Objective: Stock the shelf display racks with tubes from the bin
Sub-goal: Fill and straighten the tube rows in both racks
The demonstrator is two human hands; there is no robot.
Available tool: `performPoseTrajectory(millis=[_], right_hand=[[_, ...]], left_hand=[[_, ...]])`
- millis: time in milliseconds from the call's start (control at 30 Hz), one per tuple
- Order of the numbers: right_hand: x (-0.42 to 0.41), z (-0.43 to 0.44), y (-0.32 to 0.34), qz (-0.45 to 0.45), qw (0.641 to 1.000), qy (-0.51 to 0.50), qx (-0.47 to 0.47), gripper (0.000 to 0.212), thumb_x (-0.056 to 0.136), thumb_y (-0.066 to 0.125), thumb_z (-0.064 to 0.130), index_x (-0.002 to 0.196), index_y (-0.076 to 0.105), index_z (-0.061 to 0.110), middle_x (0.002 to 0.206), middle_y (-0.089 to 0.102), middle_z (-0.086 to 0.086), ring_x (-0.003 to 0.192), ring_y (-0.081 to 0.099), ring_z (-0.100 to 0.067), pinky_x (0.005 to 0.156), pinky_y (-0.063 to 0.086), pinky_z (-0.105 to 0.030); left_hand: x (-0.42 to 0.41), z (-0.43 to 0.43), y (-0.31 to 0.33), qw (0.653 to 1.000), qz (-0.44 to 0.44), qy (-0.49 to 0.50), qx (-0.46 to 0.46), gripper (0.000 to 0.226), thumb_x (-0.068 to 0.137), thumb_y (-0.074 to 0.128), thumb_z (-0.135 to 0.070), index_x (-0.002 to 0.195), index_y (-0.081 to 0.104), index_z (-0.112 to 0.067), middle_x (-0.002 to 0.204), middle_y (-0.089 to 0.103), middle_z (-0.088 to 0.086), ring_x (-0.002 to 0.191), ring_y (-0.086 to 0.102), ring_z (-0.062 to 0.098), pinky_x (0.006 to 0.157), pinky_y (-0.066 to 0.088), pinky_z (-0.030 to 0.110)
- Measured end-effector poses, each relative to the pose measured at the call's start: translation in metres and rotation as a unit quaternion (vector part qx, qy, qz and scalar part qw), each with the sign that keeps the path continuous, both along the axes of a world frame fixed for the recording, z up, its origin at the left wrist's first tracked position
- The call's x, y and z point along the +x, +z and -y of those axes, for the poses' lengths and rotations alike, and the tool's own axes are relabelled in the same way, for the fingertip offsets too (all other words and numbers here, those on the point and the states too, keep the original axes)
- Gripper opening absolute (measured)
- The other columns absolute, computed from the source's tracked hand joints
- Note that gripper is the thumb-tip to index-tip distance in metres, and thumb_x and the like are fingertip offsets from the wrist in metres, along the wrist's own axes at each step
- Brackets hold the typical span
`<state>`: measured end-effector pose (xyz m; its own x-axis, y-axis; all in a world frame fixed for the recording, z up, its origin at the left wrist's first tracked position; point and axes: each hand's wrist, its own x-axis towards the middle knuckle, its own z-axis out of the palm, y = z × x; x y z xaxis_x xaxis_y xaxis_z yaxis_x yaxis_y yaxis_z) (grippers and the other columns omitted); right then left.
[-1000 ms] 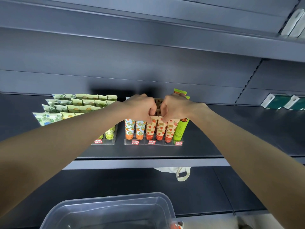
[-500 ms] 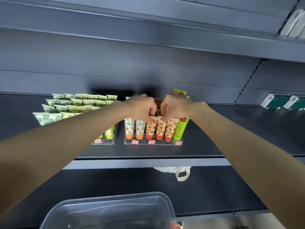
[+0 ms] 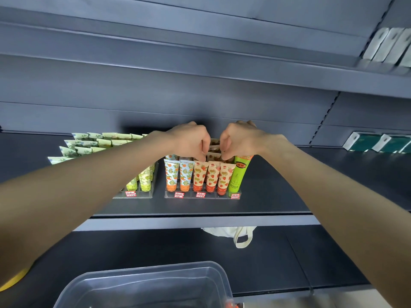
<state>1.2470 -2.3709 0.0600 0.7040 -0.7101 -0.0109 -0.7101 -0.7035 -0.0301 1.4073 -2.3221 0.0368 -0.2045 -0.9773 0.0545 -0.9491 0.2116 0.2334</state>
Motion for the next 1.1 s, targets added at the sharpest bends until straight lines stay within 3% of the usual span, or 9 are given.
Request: performPoseTrajectory(millis=[300,467,633,733,900,1100], right_hand=[[-0.021,0.008,0.011,0.017,1.000,-0.015,-0.009,0.005,0.079,0.069,0.027,0.082,0.067,0.023,0.096,0.072,0.003,0.097,0.052,-0.016,0.094,0.029,-0.036],[-0.027,0.009,0.013,0.021,0.999,-0.033,0.014,0.016,0.078,0.072,0.030,0.089,0.070,0.019,0.094,0.071,0.003,0.094,0.053,-0.015,0.100,0.032,-0.037],[-0.042,0.010,0.018,-0.002,0.998,-0.051,0.045,0.026,0.075,0.077,0.035,0.094,0.070,0.019,0.090,0.067,0.008,0.094,0.058,-0.015,0.091,0.041,-0.032],[-0.048,0.012,0.016,0.003,0.996,-0.057,0.067,0.030,0.074,0.078,0.037,0.097,0.070,0.019,0.090,0.066,0.008,0.094,0.060,-0.015,0.086,0.044,-0.030],[-0.048,0.016,0.005,0.024,0.995,-0.054,0.082,0.029,0.073,0.079,0.032,0.097,0.068,0.020,0.089,0.064,0.008,0.088,0.060,-0.015,0.076,0.042,-0.025],[-0.049,0.021,0.003,0.029,0.996,-0.052,0.065,0.024,0.073,0.080,0.026,0.093,0.071,0.017,0.088,0.063,0.005,0.084,0.057,-0.015,0.072,0.039,-0.023]], left_hand=[[-0.018,0.011,-0.002,1.000,-0.020,-0.021,-0.012,0.021,0.079,0.071,-0.027,0.097,0.070,-0.015,0.094,0.070,-0.001,0.088,0.056,0.012,0.083,0.047,0.031],[-0.024,0.026,-0.007,0.999,-0.017,-0.024,-0.036,0.023,0.083,0.066,-0.027,0.104,0.068,-0.017,0.100,0.065,0.000,0.090,0.048,0.010,0.088,0.045,0.035],[-0.032,0.039,-0.013,0.999,-0.016,-0.025,-0.041,0.026,0.084,0.066,-0.026,0.108,0.067,-0.018,0.107,0.063,-0.002,0.093,0.041,0.010,0.088,0.044,0.034],[-0.036,0.045,-0.015,0.999,-0.015,-0.031,-0.036,0.023,0.083,0.067,-0.023,0.105,0.069,-0.017,0.104,0.066,-0.001,0.091,0.043,0.009,0.083,0.042,0.030],[-0.037,0.052,-0.016,0.999,-0.003,-0.037,-0.029,0.016,0.081,0.068,-0.025,0.095,0.072,-0.019,0.092,0.068,-0.005,0.088,0.048,0.010,0.088,0.047,0.039],[-0.044,0.057,-0.018,0.998,0.006,-0.056,-0.020,0.016,0.080,0.069,-0.032,0.085,0.074,-0.017,0.080,0.068,-0.007,0.071,0.048,0.004,0.084,0.049,0.038]])
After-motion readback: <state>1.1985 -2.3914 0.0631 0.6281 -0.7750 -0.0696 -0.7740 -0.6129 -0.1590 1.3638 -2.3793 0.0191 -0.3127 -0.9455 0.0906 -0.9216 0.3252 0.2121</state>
